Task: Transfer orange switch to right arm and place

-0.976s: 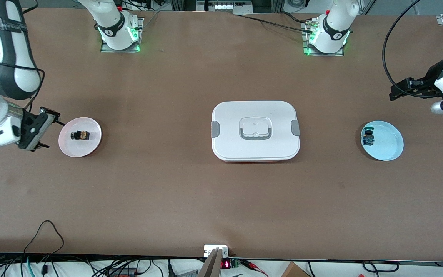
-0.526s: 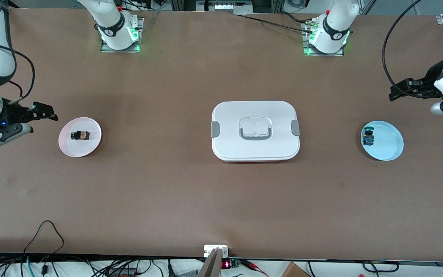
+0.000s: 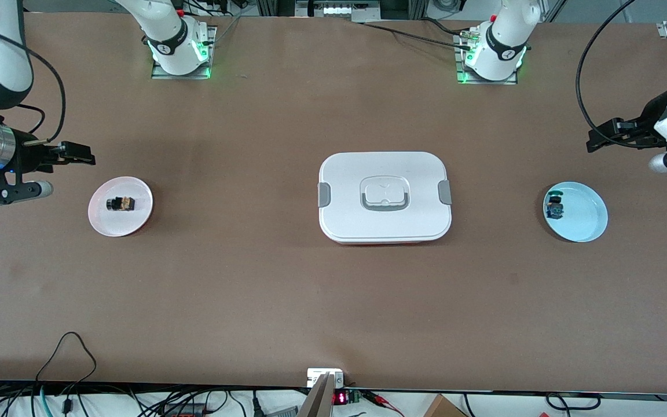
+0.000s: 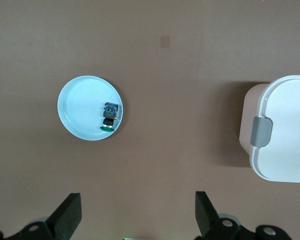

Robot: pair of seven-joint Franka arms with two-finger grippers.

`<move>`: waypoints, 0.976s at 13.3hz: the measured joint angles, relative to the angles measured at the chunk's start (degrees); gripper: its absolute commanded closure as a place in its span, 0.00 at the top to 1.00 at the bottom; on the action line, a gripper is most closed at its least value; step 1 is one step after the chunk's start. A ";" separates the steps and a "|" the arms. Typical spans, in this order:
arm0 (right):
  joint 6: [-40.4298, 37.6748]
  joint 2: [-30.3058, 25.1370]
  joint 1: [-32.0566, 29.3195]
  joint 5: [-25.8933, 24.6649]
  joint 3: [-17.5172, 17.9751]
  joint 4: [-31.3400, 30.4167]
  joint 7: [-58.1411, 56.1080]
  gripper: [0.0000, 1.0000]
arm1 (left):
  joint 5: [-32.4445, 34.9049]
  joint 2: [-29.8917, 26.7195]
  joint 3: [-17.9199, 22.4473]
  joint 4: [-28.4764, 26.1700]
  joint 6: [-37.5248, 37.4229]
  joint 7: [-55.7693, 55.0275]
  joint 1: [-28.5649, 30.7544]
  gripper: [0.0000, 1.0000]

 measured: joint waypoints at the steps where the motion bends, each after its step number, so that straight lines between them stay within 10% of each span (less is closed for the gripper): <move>1: 1.96 0.01 0.35 -1.77 -0.02 0.17 0.12 1.00 | 0.00 0.00 0.01 0.00 0.00 0.00 0.03 1.00; 13: 1.91 -1.82 -1.57 2.96 -0.37 0.61 11.02 1.00 | 0.00 0.07 0.00 0.00 0.00 0.00 0.06 1.00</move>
